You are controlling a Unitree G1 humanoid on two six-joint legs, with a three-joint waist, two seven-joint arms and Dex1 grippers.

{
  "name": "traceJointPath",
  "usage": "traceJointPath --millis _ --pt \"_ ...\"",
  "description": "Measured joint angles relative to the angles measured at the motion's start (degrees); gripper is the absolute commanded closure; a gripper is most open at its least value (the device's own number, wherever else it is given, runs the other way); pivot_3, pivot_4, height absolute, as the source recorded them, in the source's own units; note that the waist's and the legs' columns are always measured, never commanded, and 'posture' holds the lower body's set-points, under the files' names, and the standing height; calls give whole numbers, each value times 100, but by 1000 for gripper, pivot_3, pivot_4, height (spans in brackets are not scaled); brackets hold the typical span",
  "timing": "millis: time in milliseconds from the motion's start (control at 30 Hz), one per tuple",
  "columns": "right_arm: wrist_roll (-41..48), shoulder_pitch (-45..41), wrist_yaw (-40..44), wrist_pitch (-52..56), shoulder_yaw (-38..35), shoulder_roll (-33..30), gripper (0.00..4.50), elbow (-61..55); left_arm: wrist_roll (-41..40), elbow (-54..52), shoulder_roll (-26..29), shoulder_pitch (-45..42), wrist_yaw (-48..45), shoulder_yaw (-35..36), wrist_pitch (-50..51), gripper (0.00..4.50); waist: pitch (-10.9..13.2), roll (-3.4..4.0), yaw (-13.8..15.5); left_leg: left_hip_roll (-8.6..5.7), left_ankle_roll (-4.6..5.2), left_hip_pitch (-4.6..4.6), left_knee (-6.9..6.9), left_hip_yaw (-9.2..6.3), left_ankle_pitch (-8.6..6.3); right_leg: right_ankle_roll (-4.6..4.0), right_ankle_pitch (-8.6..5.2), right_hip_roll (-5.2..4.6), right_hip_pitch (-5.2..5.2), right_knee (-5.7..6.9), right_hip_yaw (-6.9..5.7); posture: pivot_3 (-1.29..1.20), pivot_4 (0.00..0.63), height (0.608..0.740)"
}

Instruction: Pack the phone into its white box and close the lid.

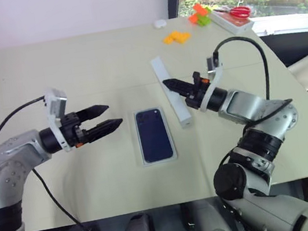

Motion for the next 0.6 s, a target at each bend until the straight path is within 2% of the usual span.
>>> traceJointPath --millis 167,467,600 --pt "708 39 -487 -20 172 0 4465 74 -87 -169 -24 60 116 83 65 0 0 0 -11 0 0 6 3 2 1 0 0 5 1 12 6 0 150 740" --pt "1684 128 -945 -706 1164 -36 4465 294 -77 -182 -74 71 204 80 65 0 -1 -1 -8 -1 0 4 5 3 1 0 0 7 1 15 8 0 150 740" --pt "2273 842 -1303 -1290 1408 -65 4465 499 -78 -166 -101 61 203 78 80 0 -3 -1 9 -5 0 -2 5 3 1 1 0 1 1 6 7 0 150 740"
